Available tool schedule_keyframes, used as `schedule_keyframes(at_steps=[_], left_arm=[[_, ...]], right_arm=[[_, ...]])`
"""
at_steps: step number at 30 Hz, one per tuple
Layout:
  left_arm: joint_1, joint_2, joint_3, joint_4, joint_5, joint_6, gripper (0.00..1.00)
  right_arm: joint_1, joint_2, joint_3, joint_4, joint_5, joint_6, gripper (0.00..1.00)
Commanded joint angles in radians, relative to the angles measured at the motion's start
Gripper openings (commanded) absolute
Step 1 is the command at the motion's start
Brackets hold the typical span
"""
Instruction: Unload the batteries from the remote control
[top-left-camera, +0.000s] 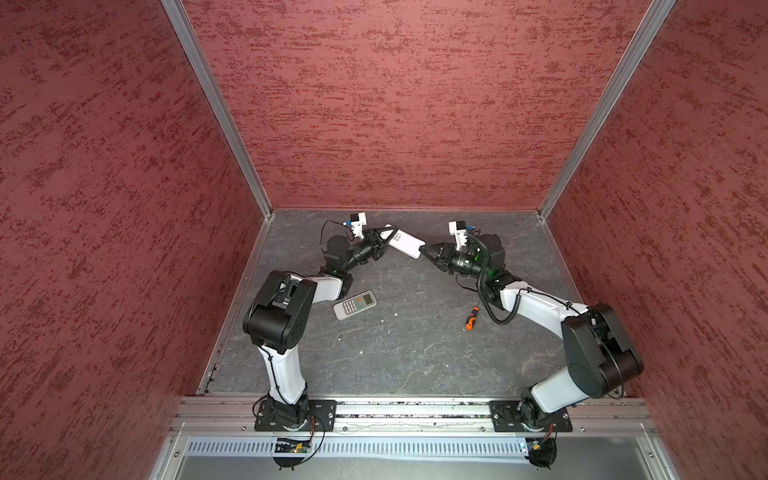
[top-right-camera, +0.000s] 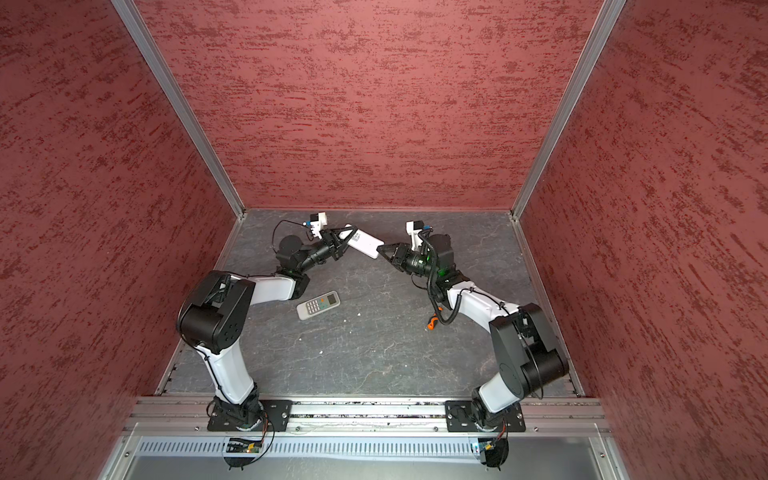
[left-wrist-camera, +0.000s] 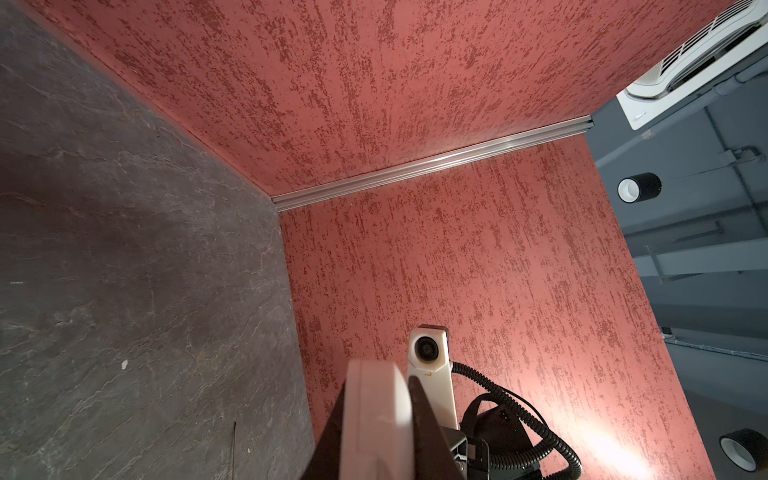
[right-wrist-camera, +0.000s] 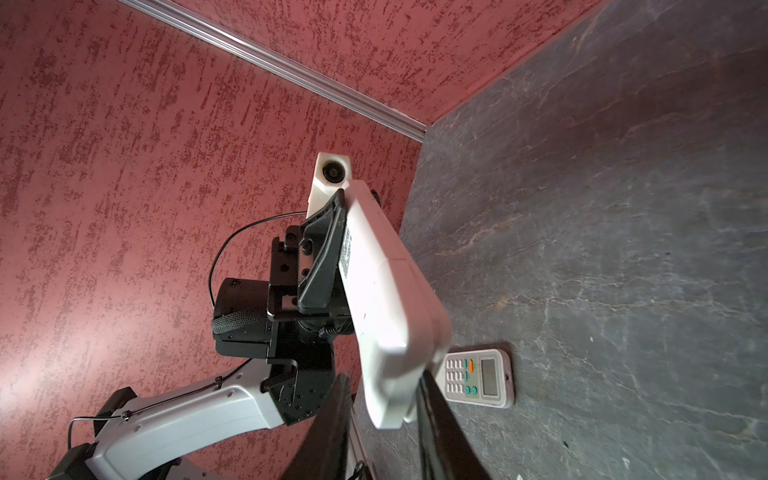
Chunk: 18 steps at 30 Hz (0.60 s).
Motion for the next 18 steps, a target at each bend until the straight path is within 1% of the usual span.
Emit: schedule_keyframes(at_steps=[1,4,8,14,18], left_arm=[[-0.021,-0.013,0.014,0.03,0.043,-0.002,0.0],[-0.02,-0.014,0.021,0.03,0.044,-0.001,0.0],[-0.021,-0.01,0.033,0.033,0.043,-0.005,0.0],[-0.027,-0.01,0.041,0.033,0.046,0.0,0.0],[-0.031,-0.012,0.046,0.01,0.046,0.023,0.0]], right_arm=[[0.002,-0.052,0.03,-0.047,0.062,-0.035,0.35],[0.003,-0.079,0.027,-0.11,0.103,-0.059,0.39],[0.003,-0.09,0.034,-0.184,0.141,-0.08,0.43],[0.006,-0.086,0.068,-0.224,0.161,-0.083,0.51],[0.014,-0.076,0.092,-0.221,0.168,-0.072,0.54]])
